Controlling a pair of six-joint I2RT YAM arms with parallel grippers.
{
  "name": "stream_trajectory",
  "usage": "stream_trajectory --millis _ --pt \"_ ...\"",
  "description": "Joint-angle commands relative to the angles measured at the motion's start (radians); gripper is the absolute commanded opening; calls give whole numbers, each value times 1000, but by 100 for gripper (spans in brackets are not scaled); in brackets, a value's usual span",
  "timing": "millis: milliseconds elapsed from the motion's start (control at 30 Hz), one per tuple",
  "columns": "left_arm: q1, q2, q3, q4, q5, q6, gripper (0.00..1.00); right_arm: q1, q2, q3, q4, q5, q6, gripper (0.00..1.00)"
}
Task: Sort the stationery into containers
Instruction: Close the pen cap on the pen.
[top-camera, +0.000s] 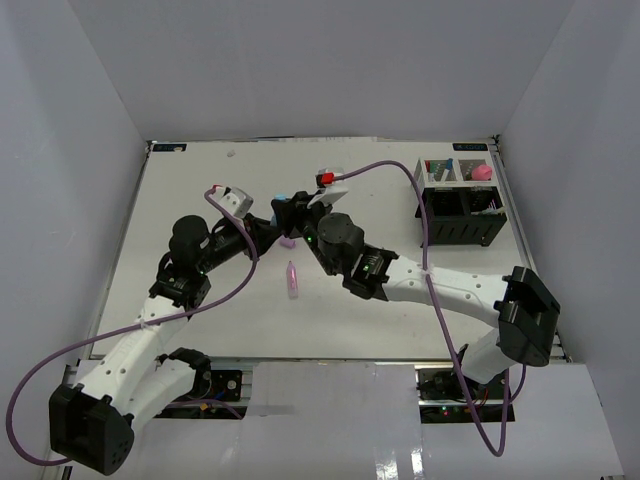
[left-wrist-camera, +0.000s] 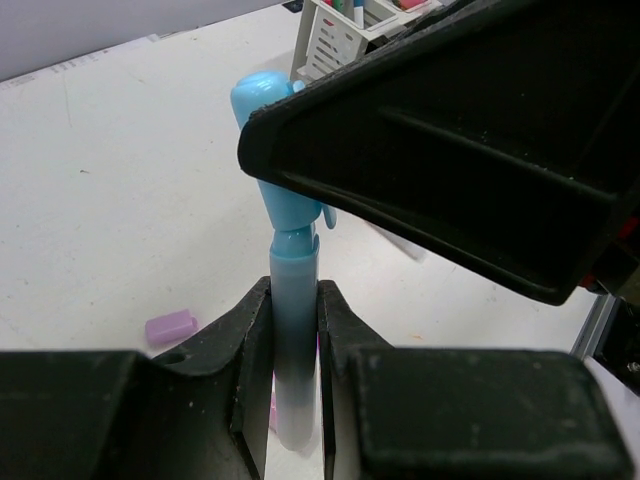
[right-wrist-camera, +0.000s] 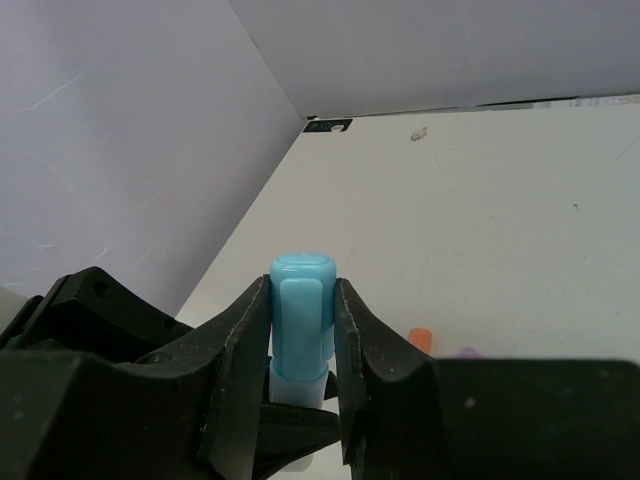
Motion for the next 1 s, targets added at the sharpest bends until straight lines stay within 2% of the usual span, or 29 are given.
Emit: stream_trajectory --millis 0,333,600,733,833,967 --pt "1 -22 -7 111 -14 -37 11 31 19 -15 39 50 35 11" --pt "3 7 -11 263 -35 -98 10 61 22 -41 83 84 61 11" --pt "3 44 13 348 -43 -117 11 61 5 -57 91 95 -10 10" --pt "3 58 7 361 -35 -111 11 60 19 -25 31 66 -36 10" --pt "3 44 -13 372 -40 -97 11 61 40 29 -85 44 -42 10" --pt "3 21 -24 373 -45 -68 11 60 39 17 -138 7 -16 10"
